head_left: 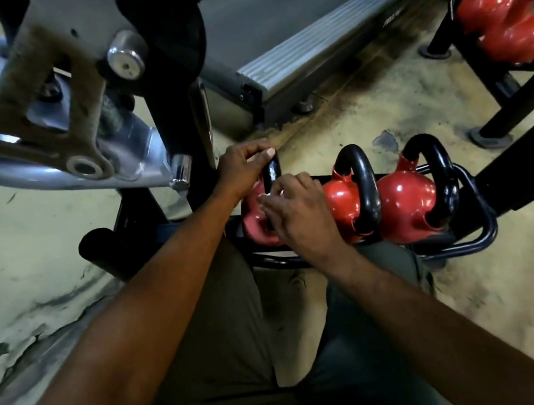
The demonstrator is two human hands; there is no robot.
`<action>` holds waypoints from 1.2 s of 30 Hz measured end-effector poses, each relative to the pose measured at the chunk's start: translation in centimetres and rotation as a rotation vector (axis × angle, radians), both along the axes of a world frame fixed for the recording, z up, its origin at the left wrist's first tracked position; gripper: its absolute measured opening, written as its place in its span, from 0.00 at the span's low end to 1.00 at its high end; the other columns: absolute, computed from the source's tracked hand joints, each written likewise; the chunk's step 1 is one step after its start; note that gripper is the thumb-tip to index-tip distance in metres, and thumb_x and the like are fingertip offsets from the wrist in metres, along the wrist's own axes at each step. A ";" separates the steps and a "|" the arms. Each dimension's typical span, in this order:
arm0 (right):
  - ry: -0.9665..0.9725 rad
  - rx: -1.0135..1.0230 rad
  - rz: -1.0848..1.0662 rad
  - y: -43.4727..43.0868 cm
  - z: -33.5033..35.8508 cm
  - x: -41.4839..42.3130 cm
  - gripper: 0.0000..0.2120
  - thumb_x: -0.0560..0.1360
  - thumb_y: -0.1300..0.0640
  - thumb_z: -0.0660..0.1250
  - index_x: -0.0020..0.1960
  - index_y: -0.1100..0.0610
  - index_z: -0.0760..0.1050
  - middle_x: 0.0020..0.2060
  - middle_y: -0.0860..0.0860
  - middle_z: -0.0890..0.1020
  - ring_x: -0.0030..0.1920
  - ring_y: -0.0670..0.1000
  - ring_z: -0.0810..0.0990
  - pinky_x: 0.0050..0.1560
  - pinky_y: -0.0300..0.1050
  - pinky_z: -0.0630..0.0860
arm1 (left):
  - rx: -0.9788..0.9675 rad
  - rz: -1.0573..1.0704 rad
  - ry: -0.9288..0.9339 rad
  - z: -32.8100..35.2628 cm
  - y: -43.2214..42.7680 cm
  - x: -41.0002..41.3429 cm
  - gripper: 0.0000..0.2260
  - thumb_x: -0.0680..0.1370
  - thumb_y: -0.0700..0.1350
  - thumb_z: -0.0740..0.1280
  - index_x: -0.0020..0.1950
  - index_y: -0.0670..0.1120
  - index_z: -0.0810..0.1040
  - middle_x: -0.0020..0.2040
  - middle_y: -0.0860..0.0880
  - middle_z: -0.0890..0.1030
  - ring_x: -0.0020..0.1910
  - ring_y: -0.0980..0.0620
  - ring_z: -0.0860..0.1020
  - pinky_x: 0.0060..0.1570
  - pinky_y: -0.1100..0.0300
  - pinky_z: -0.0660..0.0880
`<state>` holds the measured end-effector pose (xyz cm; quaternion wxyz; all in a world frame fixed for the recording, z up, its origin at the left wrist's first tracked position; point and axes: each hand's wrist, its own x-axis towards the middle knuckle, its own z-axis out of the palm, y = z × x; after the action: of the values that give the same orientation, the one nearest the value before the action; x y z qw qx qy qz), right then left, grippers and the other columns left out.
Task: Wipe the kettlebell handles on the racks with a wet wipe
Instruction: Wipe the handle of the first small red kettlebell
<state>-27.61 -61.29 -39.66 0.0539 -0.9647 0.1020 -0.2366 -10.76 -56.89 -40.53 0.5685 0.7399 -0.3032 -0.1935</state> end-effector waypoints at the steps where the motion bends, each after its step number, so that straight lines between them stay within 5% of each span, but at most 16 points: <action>1: 0.006 -0.023 0.016 0.6 -0.9 -0.8 0.11 0.77 0.52 0.65 0.56 0.53 0.81 0.50 0.53 0.77 0.50 0.54 0.73 0.47 0.51 0.71 | 0.020 -0.022 -0.079 -0.3 0.5 -0.5 0.09 0.76 0.44 0.71 0.56 0.47 0.85 0.61 0.49 0.82 0.61 0.56 0.79 0.66 0.56 0.73; 4: -0.024 -0.068 0.009 1.9 -3.8 -4.0 0.10 0.75 0.56 0.68 0.55 0.51 0.81 0.48 0.51 0.79 0.49 0.55 0.75 0.46 0.53 0.71 | 0.023 -0.119 -0.306 -1.0 1.8 -1.9 0.10 0.76 0.42 0.71 0.57 0.44 0.84 0.63 0.45 0.80 0.63 0.54 0.77 0.65 0.67 0.69; 10: -0.210 -0.010 -0.148 3.0 -3.5 -1.6 0.05 0.76 0.54 0.70 0.50 0.52 0.83 0.47 0.50 0.82 0.49 0.54 0.74 0.47 0.50 0.67 | -0.024 -0.137 -0.472 -1.0 3.0 -1.8 0.11 0.77 0.43 0.69 0.59 0.44 0.84 0.64 0.42 0.80 0.65 0.50 0.77 0.66 0.58 0.72; 14: -0.162 0.064 -0.134 3.2 -5.2 -3.8 0.03 0.76 0.57 0.69 0.48 0.52 0.82 0.46 0.49 0.81 0.49 0.53 0.75 0.47 0.50 0.69 | -0.023 -0.156 -0.474 -1.9 3.0 -2.4 0.12 0.77 0.45 0.69 0.59 0.44 0.84 0.64 0.43 0.80 0.65 0.50 0.77 0.67 0.57 0.72; 23: -0.368 1.018 -0.243 2.5 -4.8 -3.5 0.11 0.78 0.64 0.67 0.60 0.58 0.80 0.53 0.49 0.84 0.55 0.46 0.82 0.58 0.41 0.77 | -0.034 -0.149 -0.465 -1.7 3.2 -2.6 0.11 0.78 0.43 0.69 0.59 0.45 0.83 0.65 0.43 0.79 0.65 0.51 0.77 0.67 0.56 0.72; 30: -0.409 0.840 -0.190 2.4 -2.3 -2.3 0.09 0.78 0.63 0.69 0.56 0.58 0.82 0.51 0.50 0.83 0.54 0.47 0.81 0.56 0.47 0.79 | -0.030 -0.142 -0.383 -0.8 3.4 -2.7 0.11 0.77 0.42 0.70 0.60 0.45 0.83 0.65 0.46 0.79 0.65 0.54 0.77 0.67 0.58 0.72; 33: -0.346 0.873 -0.192 0.2 -1.0 -0.4 0.11 0.78 0.64 0.68 0.58 0.56 0.83 0.52 0.52 0.82 0.55 0.47 0.81 0.59 0.48 0.79 | 0.008 -0.151 -0.366 -0.4 3.5 -2.6 0.12 0.78 0.39 0.69 0.61 0.44 0.82 0.66 0.45 0.79 0.66 0.55 0.75 0.66 0.69 0.69; 36: -0.234 0.762 -0.149 1.8 -1.8 -2.4 0.12 0.77 0.65 0.68 0.59 0.56 0.83 0.50 0.52 0.79 0.53 0.46 0.79 0.54 0.37 0.77 | 0.059 -0.166 -0.309 -1.3 4.0 -2.7 0.14 0.78 0.34 0.65 0.62 0.45 0.81 0.66 0.46 0.78 0.68 0.54 0.74 0.68 0.68 0.67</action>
<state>-30.04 -59.51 -41.50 0.4014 -0.8323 0.2453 -0.2932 -13.51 -52.86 -41.88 0.4752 0.7496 -0.4413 -0.1324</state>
